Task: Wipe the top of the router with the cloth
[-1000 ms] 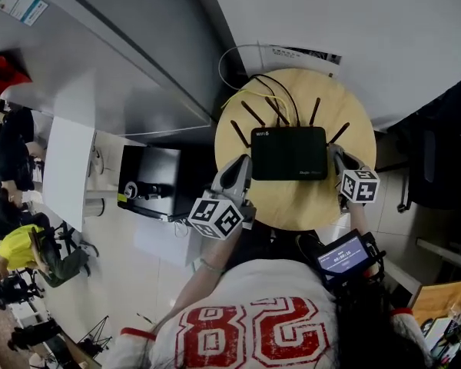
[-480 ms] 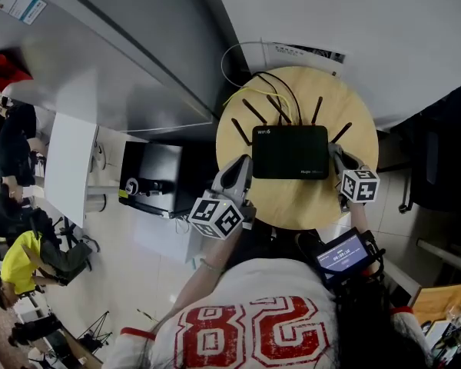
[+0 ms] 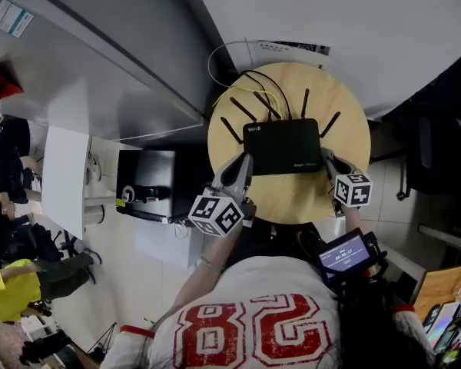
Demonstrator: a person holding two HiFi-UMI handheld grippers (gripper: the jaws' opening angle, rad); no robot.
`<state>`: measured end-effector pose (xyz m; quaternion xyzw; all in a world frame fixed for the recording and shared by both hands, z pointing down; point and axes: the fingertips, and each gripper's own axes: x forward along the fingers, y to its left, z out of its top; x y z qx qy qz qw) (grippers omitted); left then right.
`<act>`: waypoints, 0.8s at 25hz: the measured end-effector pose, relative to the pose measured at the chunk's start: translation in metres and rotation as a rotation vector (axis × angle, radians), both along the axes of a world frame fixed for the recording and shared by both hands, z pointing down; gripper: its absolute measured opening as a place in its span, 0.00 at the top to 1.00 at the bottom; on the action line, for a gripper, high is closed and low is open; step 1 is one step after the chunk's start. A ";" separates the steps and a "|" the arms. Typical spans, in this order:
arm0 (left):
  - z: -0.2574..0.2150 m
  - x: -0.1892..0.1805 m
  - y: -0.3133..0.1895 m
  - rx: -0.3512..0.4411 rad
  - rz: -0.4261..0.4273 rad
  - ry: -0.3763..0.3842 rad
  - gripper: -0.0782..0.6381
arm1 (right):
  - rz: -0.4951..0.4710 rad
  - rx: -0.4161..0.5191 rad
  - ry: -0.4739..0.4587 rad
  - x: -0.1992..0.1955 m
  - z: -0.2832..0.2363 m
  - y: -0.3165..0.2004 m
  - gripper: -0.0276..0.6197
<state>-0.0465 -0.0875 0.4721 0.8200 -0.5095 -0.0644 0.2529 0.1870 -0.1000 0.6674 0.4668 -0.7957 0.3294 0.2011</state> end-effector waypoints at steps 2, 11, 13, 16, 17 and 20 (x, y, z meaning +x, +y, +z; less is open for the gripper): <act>0.000 0.006 0.000 0.001 0.021 0.003 0.90 | 0.008 -0.007 -0.006 -0.001 0.001 0.010 0.89; 0.000 0.032 0.006 0.006 0.108 0.018 0.90 | 0.048 -0.052 -0.026 -0.006 0.009 0.062 0.89; 0.000 0.034 0.007 0.007 0.116 0.022 0.90 | 0.042 -0.060 -0.026 -0.010 0.011 0.069 0.89; -0.001 0.035 0.009 0.008 0.121 0.024 0.90 | 0.050 -0.055 -0.021 -0.011 0.010 0.070 0.89; -0.001 0.035 0.010 0.009 0.121 0.025 0.90 | 0.058 -0.052 -0.017 -0.009 0.008 0.069 0.89; 0.000 0.032 0.012 0.008 0.114 0.026 0.90 | 0.083 -0.051 -0.005 -0.001 0.007 0.067 0.89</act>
